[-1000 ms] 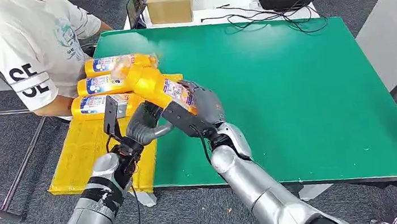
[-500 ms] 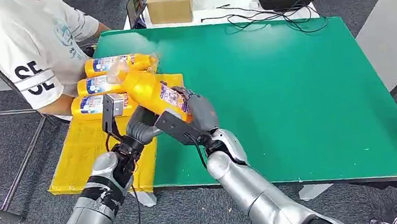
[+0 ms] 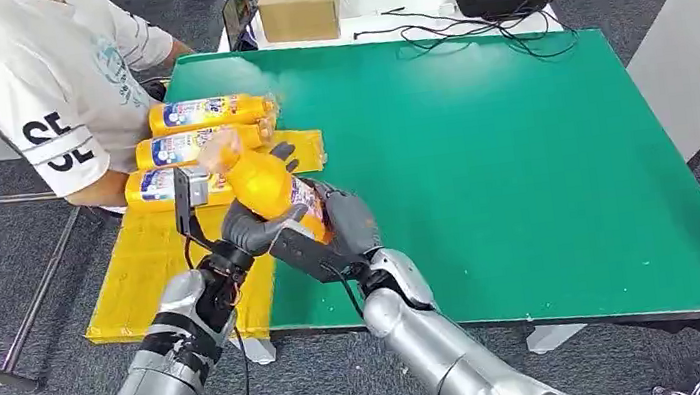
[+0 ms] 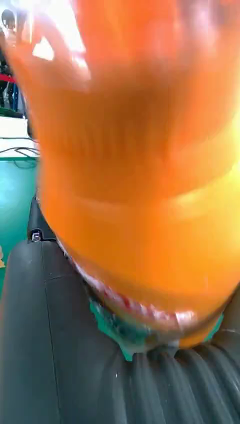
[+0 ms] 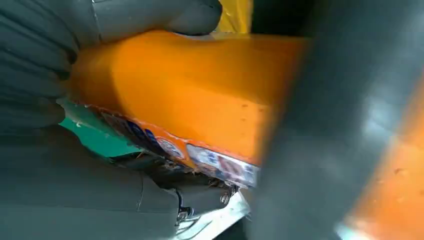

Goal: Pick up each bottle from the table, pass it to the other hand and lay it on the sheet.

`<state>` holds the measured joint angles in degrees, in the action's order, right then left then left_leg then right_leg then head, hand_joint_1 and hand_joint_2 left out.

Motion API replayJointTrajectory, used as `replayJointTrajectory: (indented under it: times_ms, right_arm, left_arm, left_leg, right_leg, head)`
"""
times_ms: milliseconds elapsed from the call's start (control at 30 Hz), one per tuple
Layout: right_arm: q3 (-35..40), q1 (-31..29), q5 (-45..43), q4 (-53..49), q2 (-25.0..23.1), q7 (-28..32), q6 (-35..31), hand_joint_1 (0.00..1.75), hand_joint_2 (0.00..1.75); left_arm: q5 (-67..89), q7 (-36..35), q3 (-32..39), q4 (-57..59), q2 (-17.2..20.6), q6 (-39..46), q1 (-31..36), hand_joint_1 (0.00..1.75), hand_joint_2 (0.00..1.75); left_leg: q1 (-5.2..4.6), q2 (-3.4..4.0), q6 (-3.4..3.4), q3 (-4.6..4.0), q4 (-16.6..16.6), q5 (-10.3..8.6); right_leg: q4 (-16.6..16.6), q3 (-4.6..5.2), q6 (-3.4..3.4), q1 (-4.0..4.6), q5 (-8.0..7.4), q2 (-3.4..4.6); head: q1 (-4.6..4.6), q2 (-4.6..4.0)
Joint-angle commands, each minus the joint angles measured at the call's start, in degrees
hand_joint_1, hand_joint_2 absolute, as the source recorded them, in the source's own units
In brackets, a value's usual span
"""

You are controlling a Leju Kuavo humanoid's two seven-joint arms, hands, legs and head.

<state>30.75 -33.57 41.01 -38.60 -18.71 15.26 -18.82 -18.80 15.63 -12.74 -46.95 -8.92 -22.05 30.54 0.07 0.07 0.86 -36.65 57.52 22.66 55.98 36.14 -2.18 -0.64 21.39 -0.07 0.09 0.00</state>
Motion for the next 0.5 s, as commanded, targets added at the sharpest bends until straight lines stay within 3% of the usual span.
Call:
replayJointTrajectory:
  times_ms: [33,333,367,400,433,467,500]
  right_arm:
    - [8.0,-3.3,4.2,6.0,1.4,-1.8,4.4,1.75,1.75]
    - [10.8,-5.1,5.3,8.1,0.9,-2.5,9.1,1.75,1.75]
    - [11.0,-5.3,5.5,8.3,0.9,-2.7,9.2,1.75,1.75]
    - [10.6,-5.6,5.1,8.2,0.7,-2.9,8.7,1.75,1.75]
    - [10.6,-5.7,5.1,8.2,0.7,-2.9,8.8,1.52,1.75]
    - [9.1,-5.9,3.5,7.9,0.6,-3.3,8.6,0.09,1.75]
    - [7.8,-5.9,2.4,7.0,0.9,-3.5,7.4,0.0,1.75]
  left_arm:
    - [-1.0,-0.7,-2.5,0.3,1.8,-0.9,2.3,0.0,1.75]
    - [-0.3,-0.4,-3.3,0.9,1.9,-1.1,2.0,0.0,1.75]
    - [-0.2,-0.4,-3.4,1.1,2.0,-1.1,2.1,0.19,1.75]
    - [-0.3,-0.2,-3.4,1.2,2.1,-1.5,2.1,1.75,1.75]
    - [-0.3,-0.2,-3.4,1.2,2.2,-1.6,2.1,1.75,1.75]
    - [-0.9,0.8,-2.8,0.7,2.1,-2.1,1.6,1.75,1.75]
    - [-1.5,0.8,-2.5,0.3,2.1,-2.8,1.1,1.75,1.75]
  left_leg:
    - [0.04,-0.02,-0.04,0.15,0.0,0.07]
    - [0.04,-0.03,-0.04,0.15,0.0,0.08]
    - [0.06,-0.05,-0.07,0.33,0.0,0.19]
    - [0.05,-0.05,-0.04,0.16,0.0,0.09]
    - [0.05,-0.07,-0.04,0.11,0.0,0.06]
    - [0.06,-0.11,-0.06,0.24,0.0,0.12]
    - [0.05,-0.09,-0.05,0.18,0.0,0.09]
  right_leg:
    - [0.0,-0.16,0.05,0.04,0.07,-0.02]
    - [0.0,-0.15,0.05,0.04,0.09,-0.03]
    - [0.0,-0.34,0.09,0.07,0.21,-0.05]
    - [0.0,-0.18,0.05,0.06,0.1,-0.04]
    - [0.0,-0.13,0.05,0.05,0.08,-0.07]
    - [0.0,-0.26,0.08,0.06,0.16,-0.11]
    - [0.0,-0.19,0.07,0.05,0.13,-0.1]
  head:
    - [0.0,0.0]
    - [0.02,0.0]
    - [0.0,0.0]
    - [0.0,0.0]
    - [0.02,0.0]
    - [0.0,0.0]
    - [0.0,0.0]
